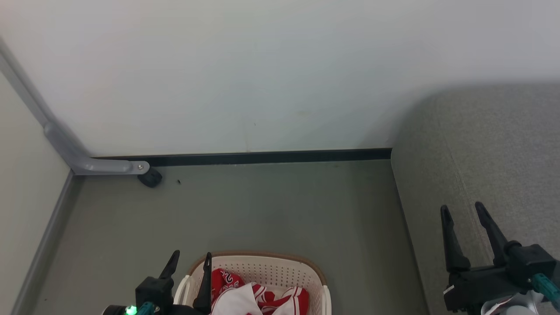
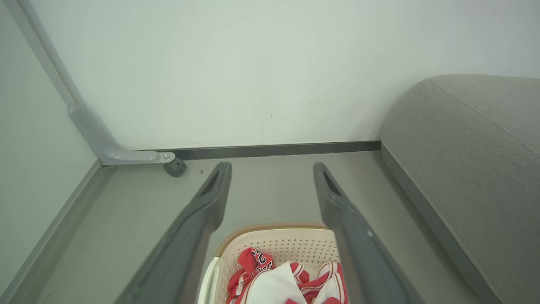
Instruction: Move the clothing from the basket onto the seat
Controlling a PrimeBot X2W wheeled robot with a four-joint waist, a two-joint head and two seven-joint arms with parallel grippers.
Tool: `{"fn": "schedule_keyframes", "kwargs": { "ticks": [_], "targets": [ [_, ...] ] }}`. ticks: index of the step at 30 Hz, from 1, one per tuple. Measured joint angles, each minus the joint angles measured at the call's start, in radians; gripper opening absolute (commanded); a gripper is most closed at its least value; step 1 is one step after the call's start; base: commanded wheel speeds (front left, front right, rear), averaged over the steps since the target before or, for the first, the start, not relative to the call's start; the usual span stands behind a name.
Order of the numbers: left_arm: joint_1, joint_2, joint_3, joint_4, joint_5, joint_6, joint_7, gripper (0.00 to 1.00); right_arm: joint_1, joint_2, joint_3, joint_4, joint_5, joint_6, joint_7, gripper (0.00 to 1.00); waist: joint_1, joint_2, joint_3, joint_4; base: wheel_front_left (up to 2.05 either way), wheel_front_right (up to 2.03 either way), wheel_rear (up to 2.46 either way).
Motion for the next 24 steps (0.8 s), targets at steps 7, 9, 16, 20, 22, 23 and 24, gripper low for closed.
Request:
{"fn": "schedule_keyframes", "kwargs": {
  "ticks": [7, 9, 16, 20, 22, 23, 24],
  "targets": [
    [-0.075, -0.006, -0.034, 0.086, 0.0, 0.0, 0.0, 1.0, -0.052, -0.004, 0.0, -0.057, -0.008, 0.006, 0.0, 1.0, 0.0, 0.0001, 0.09, -0.02, 0.0, 0.0, 0.0],
    [-0.096, -0.009, -0.043, 0.114, 0.0, 0.0, 0.0, 1.0, -0.065, -0.004, 0.0, -0.077, -0.008, 0.006, 0.0, 1.0, 0.0001, 0.0, 0.117, -0.028, 0.0, 0.0, 0.0],
    [-0.195, -0.014, -0.076, 0.213, 0.0, 0.0, 0.001, 1.0, -0.115, -0.002, -0.004, -0.147, -0.009, 0.008, 0.0, 1.0, 0.0002, 0.0001, 0.216, -0.063, 0.0, 0.0, 0.0],
    [-0.245, -0.016, -0.099, 0.268, -0.002, 0.001, 0.019, 1.0, -0.117, -0.003, -0.018, -0.188, -0.009, 0.007, 0.0, 1.0, 0.0002, 0.0001, 0.273, -0.084, 0.0, 0.0, 0.0],
    [-0.262, -0.016, -0.122, 0.29, -0.016, 0.01, 0.029, 1.0, -0.12, -0.001, -0.019, -0.206, -0.009, 0.007, 0.0, 1.0, 0.0002, 0.0001, 0.303, -0.096, 0.0, 0.0, 0.0],
    [-0.268, -0.016, -0.13, 0.3, -0.024, 0.01, 0.032, 1.0, -0.126, 0.0, -0.018, -0.215, -0.012, 0.007, 0.0, 1.0, 0.0002, 0.0001, 0.317, -0.101, 0.0, 0.0, 0.0],
    [-0.275, -0.017, -0.137, 0.311, -0.028, 0.011, 0.038, 1.0, -0.136, 0.003, -0.018, -0.223, -0.014, 0.007, 0.0, 1.0, 0.0002, 0.0001, 0.332, -0.107, 0.0, 0.0, 0.0]
  ]
}}
